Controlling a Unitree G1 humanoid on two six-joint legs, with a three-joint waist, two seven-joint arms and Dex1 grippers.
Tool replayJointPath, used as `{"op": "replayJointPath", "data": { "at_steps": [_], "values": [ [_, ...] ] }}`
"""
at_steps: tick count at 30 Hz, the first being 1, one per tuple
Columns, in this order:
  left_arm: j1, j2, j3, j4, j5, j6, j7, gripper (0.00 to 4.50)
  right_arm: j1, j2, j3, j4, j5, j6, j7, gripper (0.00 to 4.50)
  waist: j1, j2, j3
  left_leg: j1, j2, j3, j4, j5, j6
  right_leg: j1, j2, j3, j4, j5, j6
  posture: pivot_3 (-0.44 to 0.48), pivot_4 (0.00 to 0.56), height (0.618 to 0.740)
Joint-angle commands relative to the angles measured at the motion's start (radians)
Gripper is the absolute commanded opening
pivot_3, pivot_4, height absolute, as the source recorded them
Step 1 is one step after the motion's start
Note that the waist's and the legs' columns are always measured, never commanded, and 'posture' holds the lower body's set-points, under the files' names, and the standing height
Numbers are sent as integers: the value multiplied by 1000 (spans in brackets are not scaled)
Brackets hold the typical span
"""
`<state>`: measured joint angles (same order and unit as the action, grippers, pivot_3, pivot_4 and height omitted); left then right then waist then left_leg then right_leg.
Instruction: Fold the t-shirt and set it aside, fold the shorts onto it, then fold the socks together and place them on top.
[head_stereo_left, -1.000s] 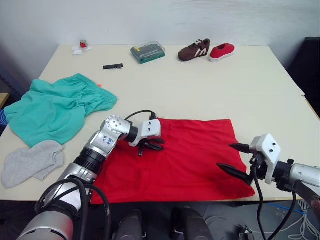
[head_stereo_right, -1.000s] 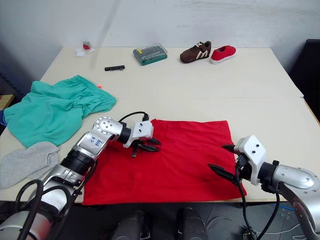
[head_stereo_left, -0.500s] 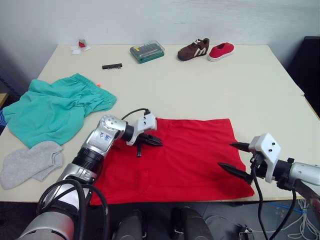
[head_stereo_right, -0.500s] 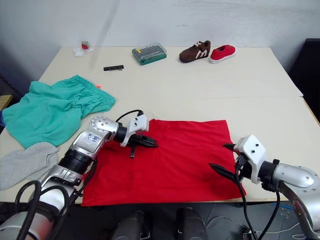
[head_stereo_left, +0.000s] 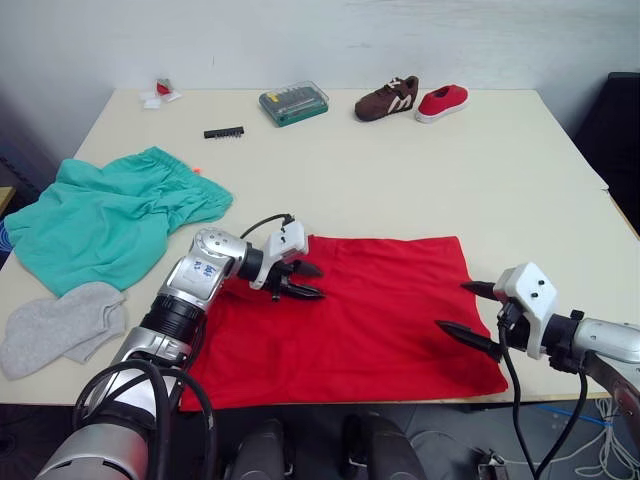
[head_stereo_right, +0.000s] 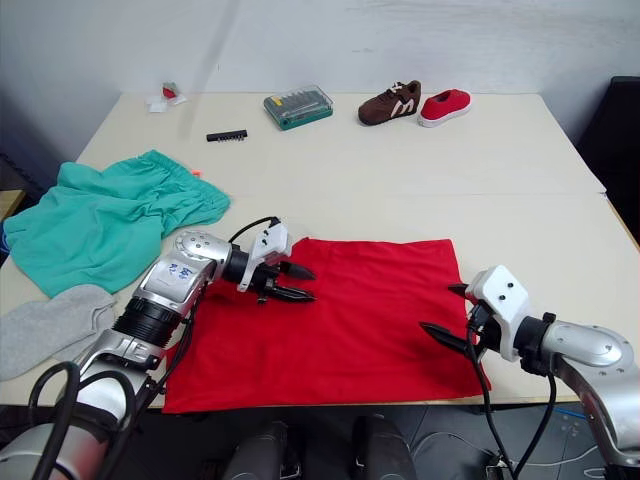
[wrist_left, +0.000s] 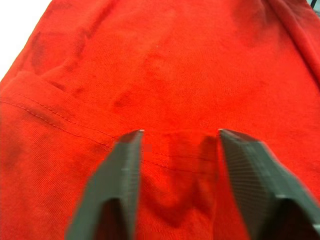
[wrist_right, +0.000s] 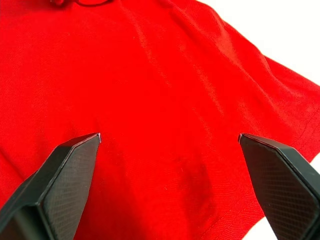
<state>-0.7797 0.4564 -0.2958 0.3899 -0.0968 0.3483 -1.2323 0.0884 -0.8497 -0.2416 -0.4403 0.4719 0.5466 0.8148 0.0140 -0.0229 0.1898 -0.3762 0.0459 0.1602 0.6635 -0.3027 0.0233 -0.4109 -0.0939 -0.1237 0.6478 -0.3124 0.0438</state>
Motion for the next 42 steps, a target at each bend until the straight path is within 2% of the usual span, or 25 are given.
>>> {"op": "replayJointPath", "data": {
  "at_steps": [1,7,8,18,24,27,30,37,42],
  "values": [
    [-2,3,12,-24,-2,-16,7,2099,-4,7,-14,-25,8,-5,-3,4500,0,0,0,0,0,0,0,0,0,0,0,0,0,0,0,0,150,740],
    [-4,16,26,-22,-19,-7,-21,195,-2,9,-11,-22,1,-13,0,4500,0,0,0,0,0,0,0,0,0,0,0,0,0,0,0,0,150,740],
    [-3,19,26,-19,-18,-10,-24,14,-4,9,-11,-20,1,-14,1,4500,-1,0,0,0,0,0,0,0,0,0,0,0,0,0,0,0,150,740],
    [9,24,16,-56,-10,-16,-22,14,-10,6,-12,-10,-2,-24,10,4500,-1,0,0,0,0,0,0,0,0,0,0,0,0,0,0,0,150,740],
    [-30,31,69,-41,-64,38,-31,14,-62,23,-19,2,28,9,-9,4500,-6,0,0,0,0,0,0,0,0,0,0,0,0,0,0,0,150,740],
    [-44,82,101,-58,-119,92,-116,14,-179,50,-4,48,44,84,-67,4500,-18,0,0,0,0,0,0,0,0,0,0,0,0,0,0,0,150,740],
    [-55,148,117,-65,-146,112,-182,14,-352,49,70,187,-34,177,-145,4500,-28,-1,1,0,1,1,0,1,-2,-1,0,0,2,0,0,0,150,740],
    [-66,194,144,-84,-169,136,-192,14,-634,104,143,492,-111,310,-240,4500,-26,-1,1,-3,0,1,0,2,-2,-4,-1,0,4,-1,-2,0,150,740],
    [-57,199,166,-113,-184,145,-171,14,-749,150,199,661,-150,320,-227,4500,-33,-1,1,-13,0,1,4,4,-2,-14,-1,0,7,-1,-2,0,150,740]
  ]
}}
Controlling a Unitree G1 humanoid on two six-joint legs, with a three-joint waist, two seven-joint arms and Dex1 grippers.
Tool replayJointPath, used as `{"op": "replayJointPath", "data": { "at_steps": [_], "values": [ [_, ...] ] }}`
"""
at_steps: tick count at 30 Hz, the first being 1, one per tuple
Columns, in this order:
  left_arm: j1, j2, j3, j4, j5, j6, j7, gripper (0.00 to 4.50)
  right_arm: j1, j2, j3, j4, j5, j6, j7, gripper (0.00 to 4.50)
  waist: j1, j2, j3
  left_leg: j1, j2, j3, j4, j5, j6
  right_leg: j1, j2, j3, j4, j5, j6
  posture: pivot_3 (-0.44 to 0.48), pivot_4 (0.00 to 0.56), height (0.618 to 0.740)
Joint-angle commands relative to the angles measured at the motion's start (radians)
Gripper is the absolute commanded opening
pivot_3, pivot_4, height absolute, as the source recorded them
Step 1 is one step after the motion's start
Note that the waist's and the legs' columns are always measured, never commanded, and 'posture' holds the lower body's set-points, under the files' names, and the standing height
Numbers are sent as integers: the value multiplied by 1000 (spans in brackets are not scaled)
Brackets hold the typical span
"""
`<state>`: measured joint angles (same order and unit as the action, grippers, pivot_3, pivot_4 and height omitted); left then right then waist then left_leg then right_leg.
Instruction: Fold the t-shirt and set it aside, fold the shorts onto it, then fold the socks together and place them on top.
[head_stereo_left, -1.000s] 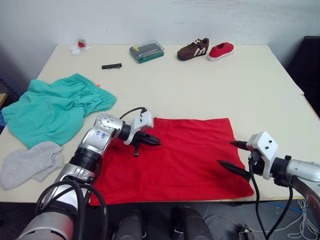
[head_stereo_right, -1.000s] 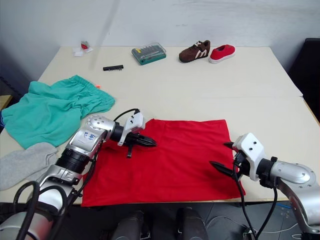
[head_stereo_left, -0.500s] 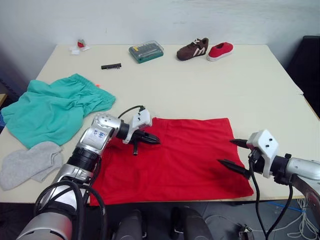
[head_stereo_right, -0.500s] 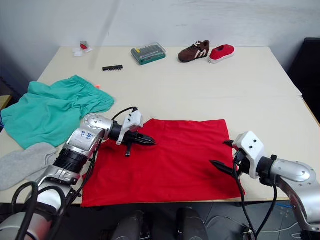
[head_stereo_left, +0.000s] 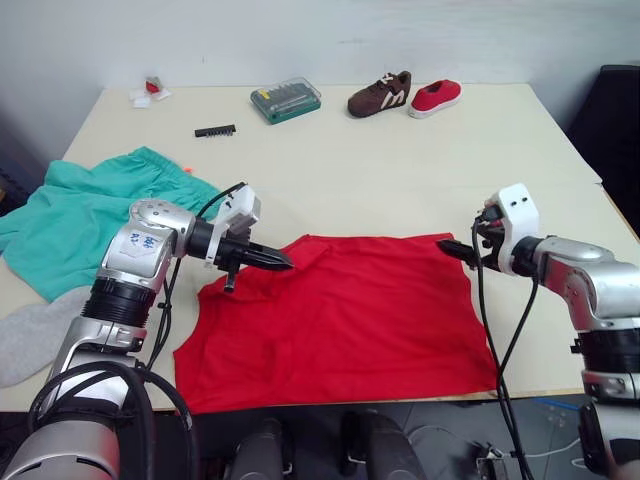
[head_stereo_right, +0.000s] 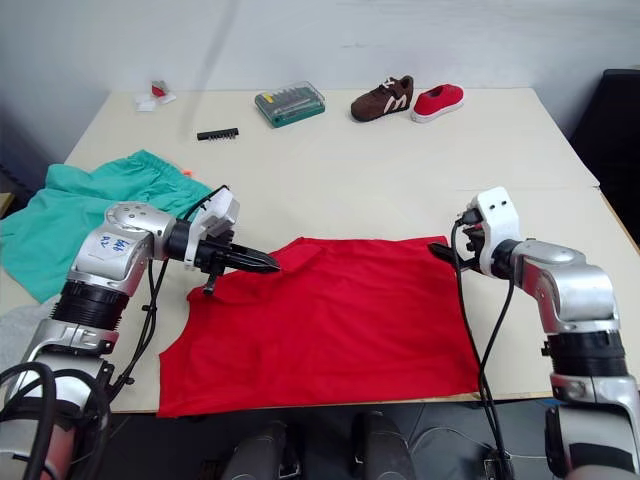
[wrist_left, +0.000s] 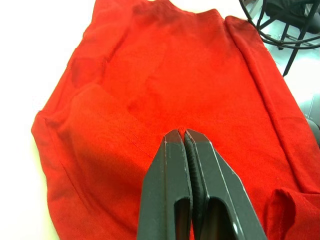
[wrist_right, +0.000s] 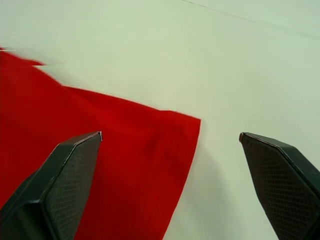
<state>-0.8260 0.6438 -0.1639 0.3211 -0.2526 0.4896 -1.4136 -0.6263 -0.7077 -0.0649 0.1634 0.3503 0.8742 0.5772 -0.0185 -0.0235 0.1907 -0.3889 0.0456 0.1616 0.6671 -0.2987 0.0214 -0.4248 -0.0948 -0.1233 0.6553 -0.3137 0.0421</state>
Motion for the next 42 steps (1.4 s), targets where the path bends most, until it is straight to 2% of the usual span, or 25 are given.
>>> {"op": "replayJointPath", "data": {
  "at_steps": [1,4,7,18,24,29,32,34,39,42],
  "values": [
    [-11,13,38,-48,-29,5,15,14,-47,15,30,85,-36,-16,15,4500,-2,0,0,-2,0,1,0,1,0,-2,0,0,1,0,0,0,150,740],
    [-12,18,46,-52,-33,8,26,14,-88,48,25,166,-43,-40,13,4500,-8,0,0,-2,0,1,0,2,-1,-3,0,0,2,0,0,0,150,740],
    [-2,29,46,-67,-39,14,29,0,-122,79,12,236,-52,-79,2,3881,-14,0,0,-1,0,2,0,3,0,-3,0,2,3,0,0,0,150,740],
    [24,46,45,-90,-39,20,30,0,-125,127,4,265,-70,-164,43,89,-17,0,0,0,0,3,-1,4,-2,-4,1,4,4,0,0,0,150,740],
    [22,61,48,-73,-30,6,25,0,-73,86,-47,173,-50,-215,80,32,-12,0,0,0,0,3,-1,4,-2,-4,0,4,4,0,0,0,150,740],
    [55,144,56,-118,-51,24,-43,0,120,-33,-99,-52,-51,-396,205,32,-9,0,0,-1,0,3,-3,4,-2,-5,1,4,3,0,0,0,150,740],
    [109,230,49,-145,-51,16,-110,0,292,-101,-109,-149,-113,-672,286,32,-9,0,0,-1,0,3,-3,3,-2,-4,1,3,2,0,0,0,150,740],
    [140,279,48,-139,-42,-1,-141,0,378,-119,-123,-147,-159,-874,301,32,-11,0,0,0,0,3,-3,3,-2,-4,1,4,2,0,0,0,150,740],
    [147,314,44,-53,-13,-73,-116,0,463,-150,-109,31,-361,-1438,222,32,-10,0,0,3,0,6,-3,3,-3,-4,1,7,4,0,1,0,150,740],
    [131,301,46,-27,-15,-75,-102,0,434,-162,-111,175,-503,-1682,84,32,-10,-1,1,3,-1,6,-3,3,-3,-4,1,8,4,0,1,0,150,740]
  ]
}}
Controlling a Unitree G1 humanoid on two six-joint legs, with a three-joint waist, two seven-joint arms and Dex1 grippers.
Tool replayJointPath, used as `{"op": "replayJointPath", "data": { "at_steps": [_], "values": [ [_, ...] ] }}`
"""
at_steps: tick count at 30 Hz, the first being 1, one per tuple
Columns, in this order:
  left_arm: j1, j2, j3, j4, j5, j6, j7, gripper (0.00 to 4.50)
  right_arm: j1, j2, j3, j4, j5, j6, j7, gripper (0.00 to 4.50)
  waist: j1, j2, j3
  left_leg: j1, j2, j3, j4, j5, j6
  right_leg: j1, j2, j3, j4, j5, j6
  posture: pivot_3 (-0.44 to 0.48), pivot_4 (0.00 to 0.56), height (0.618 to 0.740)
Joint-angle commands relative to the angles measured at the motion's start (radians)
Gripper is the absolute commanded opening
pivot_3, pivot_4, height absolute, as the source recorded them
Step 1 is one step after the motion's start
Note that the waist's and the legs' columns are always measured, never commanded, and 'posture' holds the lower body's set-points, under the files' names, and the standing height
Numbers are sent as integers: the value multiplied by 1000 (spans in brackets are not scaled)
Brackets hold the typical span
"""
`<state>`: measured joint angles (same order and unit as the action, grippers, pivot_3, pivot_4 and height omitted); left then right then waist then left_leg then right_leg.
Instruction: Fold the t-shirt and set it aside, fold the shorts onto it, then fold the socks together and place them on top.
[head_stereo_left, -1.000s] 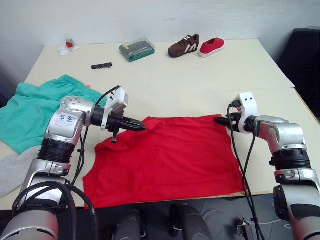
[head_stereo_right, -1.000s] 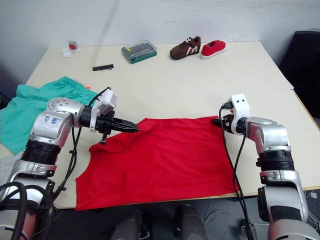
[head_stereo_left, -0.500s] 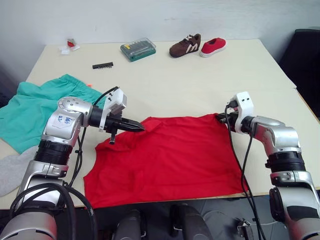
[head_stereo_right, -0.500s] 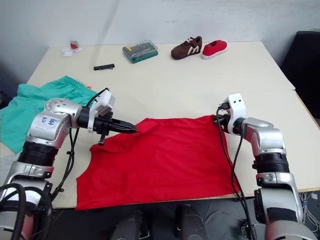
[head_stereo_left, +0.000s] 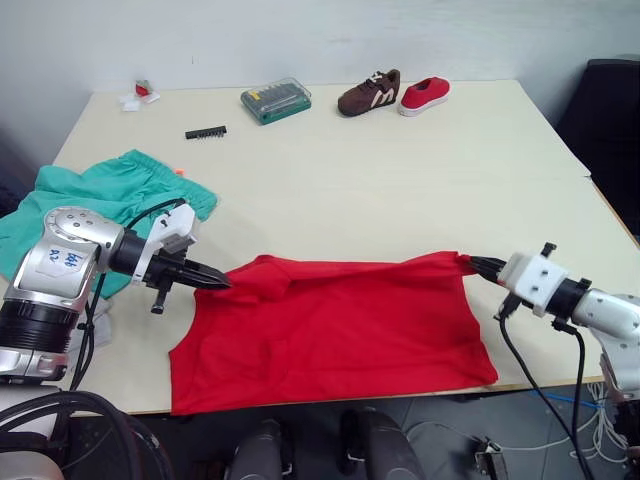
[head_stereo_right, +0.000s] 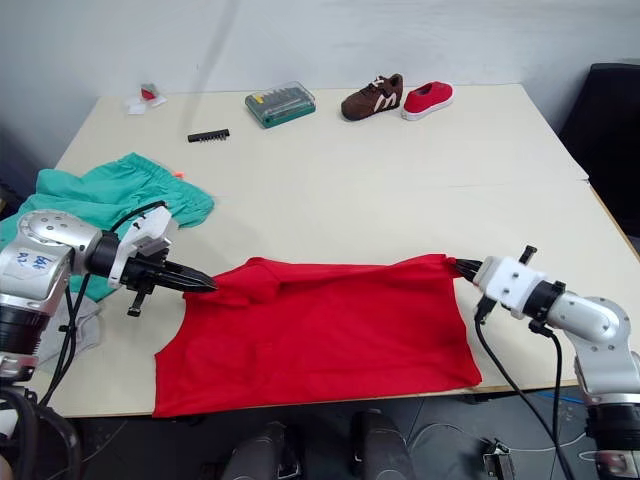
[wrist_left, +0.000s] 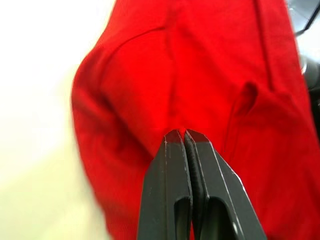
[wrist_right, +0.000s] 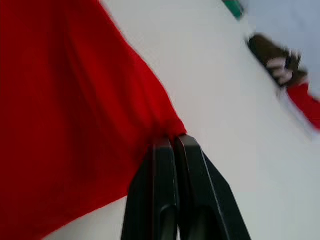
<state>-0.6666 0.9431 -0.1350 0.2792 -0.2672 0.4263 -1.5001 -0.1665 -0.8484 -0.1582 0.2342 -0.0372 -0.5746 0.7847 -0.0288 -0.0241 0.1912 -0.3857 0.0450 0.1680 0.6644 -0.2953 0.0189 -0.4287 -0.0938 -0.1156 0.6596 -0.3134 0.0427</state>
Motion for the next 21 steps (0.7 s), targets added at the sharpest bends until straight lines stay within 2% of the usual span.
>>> {"op": "replayJointPath", "data": {
  "at_steps": [1,5,11,15,20,21],
  "values": [
    [-34,-1,20,13,-10,3,-16,0,-38,-30,-19,150,-164,-304,-174,32,0,0,0,0,0,0,0,0,0,0,0,0,0,0,0,0,150,740],
    [-31,20,33,-58,-80,133,-52,0,-63,-84,-3,274,-387,-559,-346,32,0,0,0,0,0,1,0,0,0,-1,0,2,1,0,0,0,150,740],
    [16,81,21,-170,-162,257,-88,0,-71,-113,45,330,-535,-709,-490,32,-7,0,0,2,1,2,1,0,-1,-1,1,5,2,-1,0,0,150,740],
    [98,121,-11,-213,-130,184,-73,0,-53,-121,81,299,-627,-755,-543,32,-8,0,0,4,1,3,0,1,-1,0,2,6,4,-3,-1,0,150,740],
    [117,87,-15,-168,-73,80,-4,0,-43,-133,137,309,-638,-716,-554,32,-3,-1,0,4,0,4,1,0,-1,0,2,8,4,-3,-1,0,150,740],
    [114,83,-12,-161,-73,80,-3,0,-43,-138,141,315,-615,-698,-549,208,-2,-1,0,4,0,4,1,1,-1,0,2,8,4,-3,-1,0,150,740]
  ]
}}
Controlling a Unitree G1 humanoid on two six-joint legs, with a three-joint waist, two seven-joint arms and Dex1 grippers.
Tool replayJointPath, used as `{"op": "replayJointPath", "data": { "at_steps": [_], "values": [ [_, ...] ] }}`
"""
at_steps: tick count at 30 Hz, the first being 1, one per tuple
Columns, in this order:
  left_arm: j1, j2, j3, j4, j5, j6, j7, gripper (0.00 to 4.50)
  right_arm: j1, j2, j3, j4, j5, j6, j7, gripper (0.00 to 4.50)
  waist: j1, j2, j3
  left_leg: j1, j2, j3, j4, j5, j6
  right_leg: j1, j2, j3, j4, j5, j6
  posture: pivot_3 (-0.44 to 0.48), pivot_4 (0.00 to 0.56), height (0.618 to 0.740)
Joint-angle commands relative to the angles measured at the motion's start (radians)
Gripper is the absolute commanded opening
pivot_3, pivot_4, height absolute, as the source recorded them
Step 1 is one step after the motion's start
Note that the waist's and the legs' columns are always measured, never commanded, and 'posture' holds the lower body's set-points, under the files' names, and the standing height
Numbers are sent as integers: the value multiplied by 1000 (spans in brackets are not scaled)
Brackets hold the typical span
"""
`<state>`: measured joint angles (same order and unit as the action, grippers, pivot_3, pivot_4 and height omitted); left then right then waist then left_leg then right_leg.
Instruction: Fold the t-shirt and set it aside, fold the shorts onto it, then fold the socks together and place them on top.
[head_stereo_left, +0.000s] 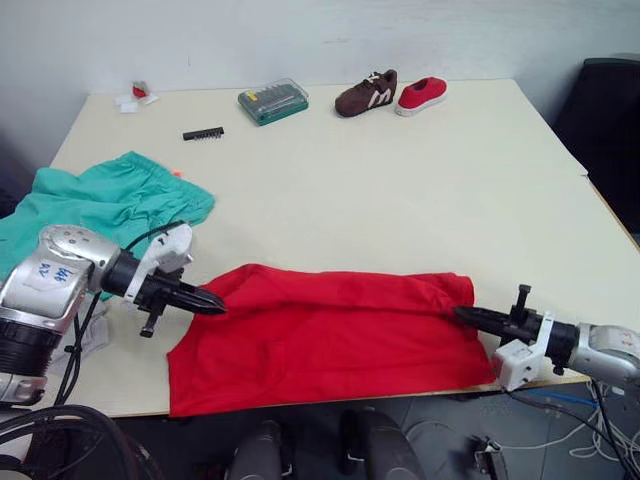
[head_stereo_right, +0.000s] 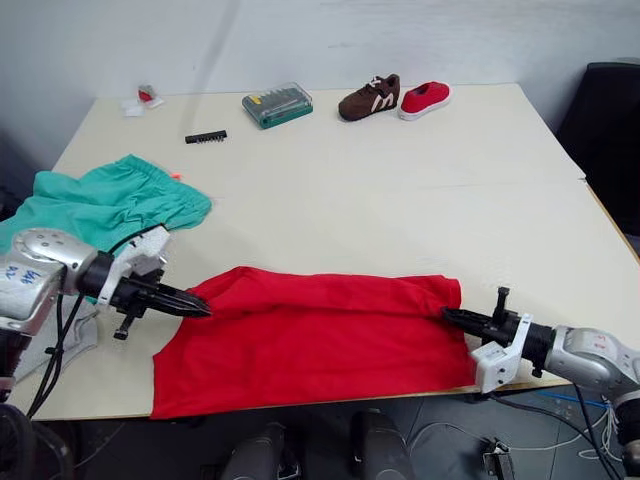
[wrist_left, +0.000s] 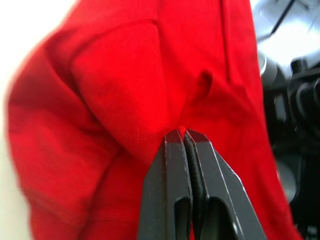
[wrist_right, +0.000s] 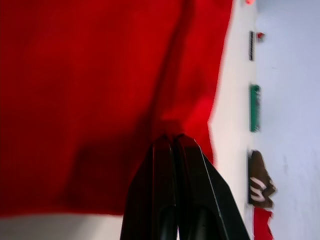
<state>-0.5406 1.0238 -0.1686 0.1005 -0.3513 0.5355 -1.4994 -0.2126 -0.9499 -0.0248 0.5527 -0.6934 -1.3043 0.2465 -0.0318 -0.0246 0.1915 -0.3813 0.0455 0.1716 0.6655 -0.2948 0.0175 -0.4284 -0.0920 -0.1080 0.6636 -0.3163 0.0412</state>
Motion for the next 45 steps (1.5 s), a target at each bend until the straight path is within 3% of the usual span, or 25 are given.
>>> {"op": "replayJointPath", "data": {
  "at_steps": [1,8,11,13,19,22,30,33,38,45],
  "values": [
    [-15,-1,26,24,9,-25,-4,205,6,-44,14,0,67,48,-1,436,1,0,0,0,0,0,0,0,0,0,0,0,0,0,0,0,150,740],
    [1,46,66,0,-60,43,-62,2283,117,-147,27,-99,344,132,95,2801,3,0,0,0,0,0,0,0,0,0,0,0,0,0,0,0,150,740],
    [-37,76,118,6,-160,180,-80,3229,230,-192,10,-293,685,367,226,3837,2,-1,0,0,0,-1,0,0,0,1,0,0,0,0,0,0,150,740],
    [-67,72,140,34,-182,220,-44,3268,283,-202,-19,-439,882,574,295,4491,1,-1,1,2,1,-1,0,0,0,2,0,0,0,0,0,0,150,740],
    [-132,-30,158,146,-115,171,108,3268,230,-159,-46,-777,1268,1176,336,4491,5,-1,1,12,1,-3,-1,-1,0,12,0,-1,-1,0,0,0,150,740],
    [-104,-54,124,140,-52,77,119,2670,169,-111,-14,-864,1347,1375,339,3901,7,-2,1,10,2,-6,-1,-2,0,13,0,-3,-3,0,0,0,150,740],
    [-57,-75,69,84,-15,26,81,68,-26,89,163,-875,1210,1646,338,1029,5,-2,1,6,1,-5,-1,-4,0,10,-1,-6,-4,0,-1,0,150,740],
    [-47,-84,37,95,48,-28,119,0,-46,129,217,-853,1137,1705,347,21,5,-2,1,6,1,-5,-1,-4,0,10,-1,-6,-4,-1,-1,0,150,740],
    [-52,-113,-11,194,177,-125,209,0,-27,150,243,-819,1039,1760,353,21,8,-2,1,6,1,-5,0,-4,1,10,-2,-6,-4,0,-1,0,150,740],
    [-207,-193,23,552,313,-330,450,0,45,137,177,-788,953,1754,350,21,24,-4,-1,8,1,-5,0,-5,2,12,-2,-7,-4,1,-1,0,150,740]
  ]
}}
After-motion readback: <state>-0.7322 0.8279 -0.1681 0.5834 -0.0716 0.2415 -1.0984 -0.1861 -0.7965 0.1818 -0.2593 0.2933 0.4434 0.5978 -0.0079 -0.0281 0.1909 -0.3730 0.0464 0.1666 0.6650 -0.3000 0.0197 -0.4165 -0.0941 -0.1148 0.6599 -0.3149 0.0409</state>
